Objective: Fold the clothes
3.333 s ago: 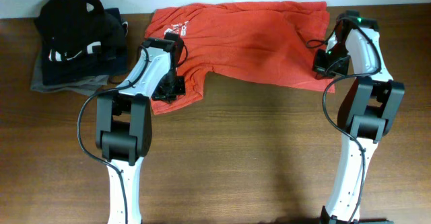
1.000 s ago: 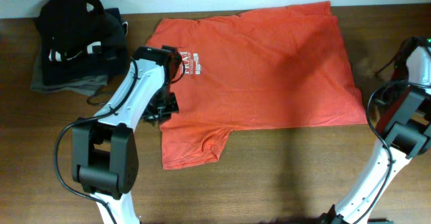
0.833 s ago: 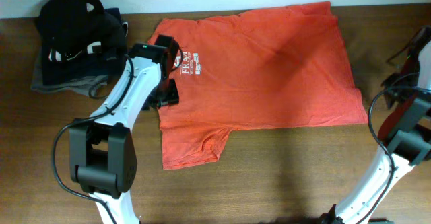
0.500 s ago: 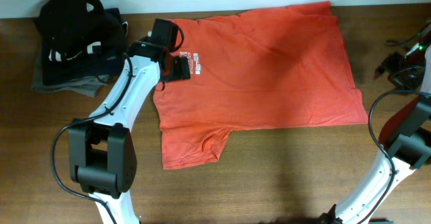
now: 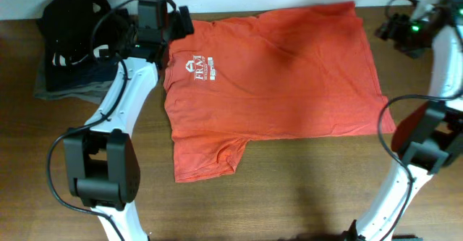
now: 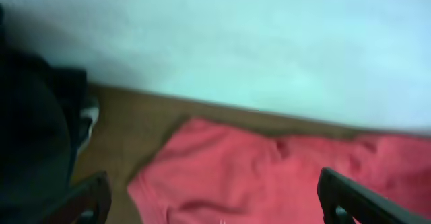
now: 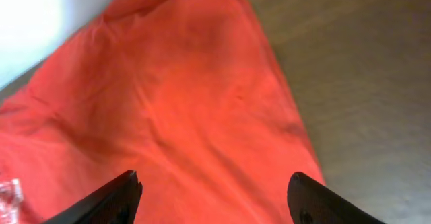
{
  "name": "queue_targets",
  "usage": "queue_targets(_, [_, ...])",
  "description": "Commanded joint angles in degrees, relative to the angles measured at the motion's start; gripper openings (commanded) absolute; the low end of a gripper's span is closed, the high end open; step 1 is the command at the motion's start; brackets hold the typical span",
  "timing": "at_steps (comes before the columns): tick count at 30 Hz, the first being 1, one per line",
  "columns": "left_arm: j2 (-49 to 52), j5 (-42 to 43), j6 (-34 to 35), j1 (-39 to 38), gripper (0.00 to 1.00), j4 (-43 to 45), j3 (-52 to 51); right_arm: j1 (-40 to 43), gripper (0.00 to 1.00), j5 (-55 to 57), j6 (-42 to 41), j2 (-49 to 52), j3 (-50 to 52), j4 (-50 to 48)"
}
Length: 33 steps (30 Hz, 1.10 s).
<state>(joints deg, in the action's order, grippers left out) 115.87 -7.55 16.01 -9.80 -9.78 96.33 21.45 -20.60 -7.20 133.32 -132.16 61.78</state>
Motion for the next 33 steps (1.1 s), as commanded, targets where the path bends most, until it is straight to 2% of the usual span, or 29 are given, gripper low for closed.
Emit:
queue_targets(1, [4.37,1.77,-1.14,-0.24,0.97,2.14,0.52,-4.15,0.70,9.46,0.79,0.57,-0.85,-0.46])
queue_targets(6, [7.45,2.38,-1.11,-0.26,0.97,-0.35,0.52,-7.96,0.70,19.93,-0.22,0.76,-0.87,2.75])
queue_targets(10, [6.12,2.36,-1.11,-0.24,0.97,-7.54,0.57,-7.91,0.71,27.58,-8.96,0.74,-0.94,8.92])
queue_targets(17, [-1.46,2.19,-1.07,-0.26,0.99,-26.18,3.74,-4.79,0.70,27.76,-16.13,-1.18,-0.94,18.80])
queue_targets(27, [-7.58,3.10,13.57,-0.26,0.99,-56.87,4.55,-2.60,0.71,32.79,-22.16,-6.03,-0.92,34.16])
queue_targets(29, [-7.58,5.81,14.86,-0.26,0.99,-63.01,4.52,-2.56,0.71,33.55,-22.29,-6.21,-0.37,35.58])
queue_targets(33, [-7.58,7.48,14.84,-0.31,0.99,-69.75,3.48,-2.36,0.71,33.24,-22.47,-6.34,0.48,35.58])
